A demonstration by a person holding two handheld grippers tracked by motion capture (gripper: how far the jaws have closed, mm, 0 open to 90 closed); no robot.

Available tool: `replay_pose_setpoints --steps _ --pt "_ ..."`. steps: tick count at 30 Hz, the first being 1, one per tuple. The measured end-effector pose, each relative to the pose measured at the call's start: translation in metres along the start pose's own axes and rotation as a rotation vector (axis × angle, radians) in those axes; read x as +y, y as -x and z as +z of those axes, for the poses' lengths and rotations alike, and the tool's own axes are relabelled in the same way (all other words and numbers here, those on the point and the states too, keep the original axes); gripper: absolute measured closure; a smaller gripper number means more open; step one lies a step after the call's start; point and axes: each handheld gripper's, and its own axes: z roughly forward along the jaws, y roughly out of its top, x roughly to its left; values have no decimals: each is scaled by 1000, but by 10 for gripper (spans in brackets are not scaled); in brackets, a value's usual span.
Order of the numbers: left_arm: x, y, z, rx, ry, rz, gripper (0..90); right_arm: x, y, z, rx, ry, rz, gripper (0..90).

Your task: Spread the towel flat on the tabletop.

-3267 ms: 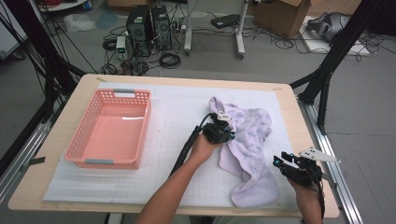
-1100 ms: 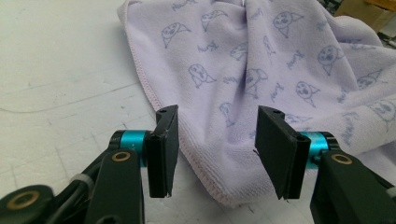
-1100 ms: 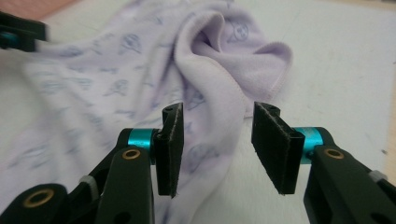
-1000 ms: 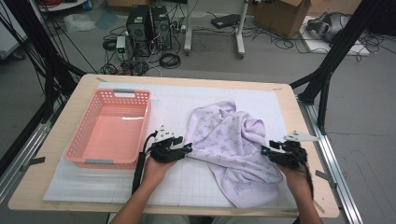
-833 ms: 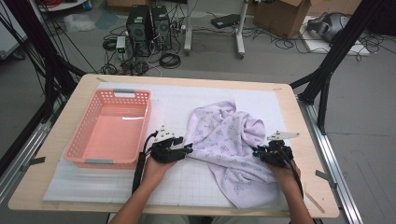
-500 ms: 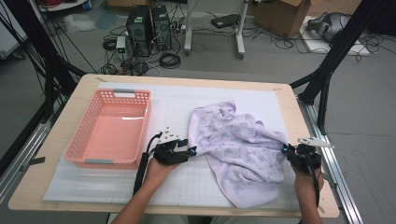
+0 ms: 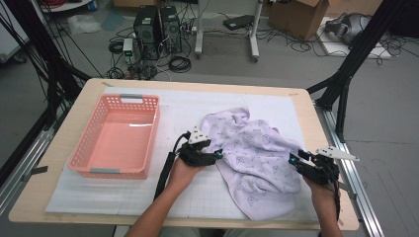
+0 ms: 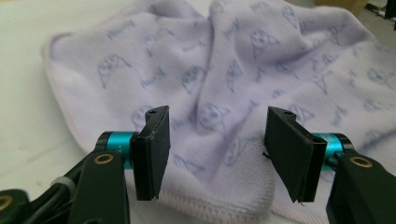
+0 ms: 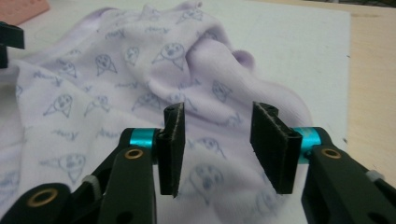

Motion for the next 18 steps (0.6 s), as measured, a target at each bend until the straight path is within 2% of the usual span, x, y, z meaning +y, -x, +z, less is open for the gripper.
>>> replay_pose_setpoints --steps 1,3,4,6,8,11,13,15,17,18 --pt "2 -4 2 13 -10 2 432 4 0 5 2 -2 -2 517" --pt "3 -13 6 49 1 -1 433 13 -1 21 19 -22 -10 505" --pt "5 -19 9 69 -10 -20 433 16 -2 27 23 -33 -14 497" --pt "7 -28 13 106 -24 -32 429 24 -4 44 33 -69 -32 489" --pt "11 -36 19 126 -33 -63 424 32 -6 62 45 -86 -52 488" --pt "12 -43 30 152 -74 -72 421 42 -13 86 78 -113 -39 493" --pt "10 -45 37 159 -107 -75 424 45 -18 100 98 -144 -55 545" --pt "7 -44 41 154 -135 -68 431 44 -23 111 95 -188 -80 580" --pt "7 -40 43 181 -147 -24 472 40 -24 119 99 -245 -90 698" --pt "7 -38 42 193 -155 6 533 39 -24 121 105 -267 -80 744"
